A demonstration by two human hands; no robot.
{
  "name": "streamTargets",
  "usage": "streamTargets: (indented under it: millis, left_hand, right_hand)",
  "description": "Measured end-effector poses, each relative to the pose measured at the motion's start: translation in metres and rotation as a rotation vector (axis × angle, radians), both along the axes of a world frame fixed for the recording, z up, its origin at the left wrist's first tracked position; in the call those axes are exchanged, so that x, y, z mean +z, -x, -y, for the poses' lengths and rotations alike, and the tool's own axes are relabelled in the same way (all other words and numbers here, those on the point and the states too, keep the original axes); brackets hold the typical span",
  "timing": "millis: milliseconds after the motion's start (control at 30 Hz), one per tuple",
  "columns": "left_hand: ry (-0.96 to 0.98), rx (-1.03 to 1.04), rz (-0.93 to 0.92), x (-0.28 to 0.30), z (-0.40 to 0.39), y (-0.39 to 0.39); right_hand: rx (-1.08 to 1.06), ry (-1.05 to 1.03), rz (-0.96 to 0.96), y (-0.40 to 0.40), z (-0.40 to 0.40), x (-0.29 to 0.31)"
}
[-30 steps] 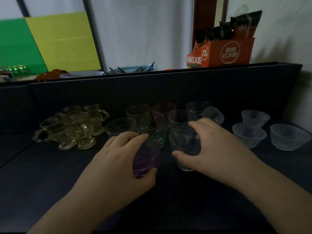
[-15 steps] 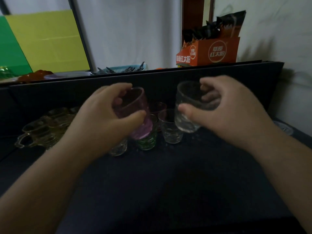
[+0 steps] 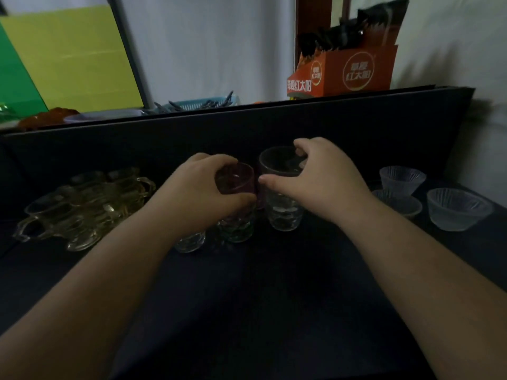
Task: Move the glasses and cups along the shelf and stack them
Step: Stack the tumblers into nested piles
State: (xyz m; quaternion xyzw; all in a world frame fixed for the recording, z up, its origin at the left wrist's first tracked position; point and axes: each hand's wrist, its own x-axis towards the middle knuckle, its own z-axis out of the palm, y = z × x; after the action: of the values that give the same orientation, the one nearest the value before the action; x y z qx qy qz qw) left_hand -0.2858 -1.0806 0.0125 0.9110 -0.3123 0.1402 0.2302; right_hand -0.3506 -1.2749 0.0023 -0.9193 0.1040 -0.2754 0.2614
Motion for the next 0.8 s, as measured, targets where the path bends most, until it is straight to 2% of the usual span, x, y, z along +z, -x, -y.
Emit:
streamTargets:
  millis: [200, 367, 633, 800]
  left_hand:
    - [-0.006, -0.040, -0.046, -0.003, -0.003, 0.002]
    - [-0.067, -0.038, 0.005, -0.005, -0.006, 0.008]
    - [-0.090, -0.087, 0.091, -0.013, -0.012, 0.029]
    - [-0.094, -0.109, 0.052, -0.011, -0.019, 0.034]
  right_hand:
    - [0.032, 0.069, -0.092, 0.009, 0.001, -0.003]
    - [0.056, 0.129, -0.156, 0.028, 0.001, 0.002]
    - [0.098, 0.135, -0.146, 0.060, -0.009, 0.002]
    - [0.133, 0.108, -0.172, 0.069, -0.005, 0.002]
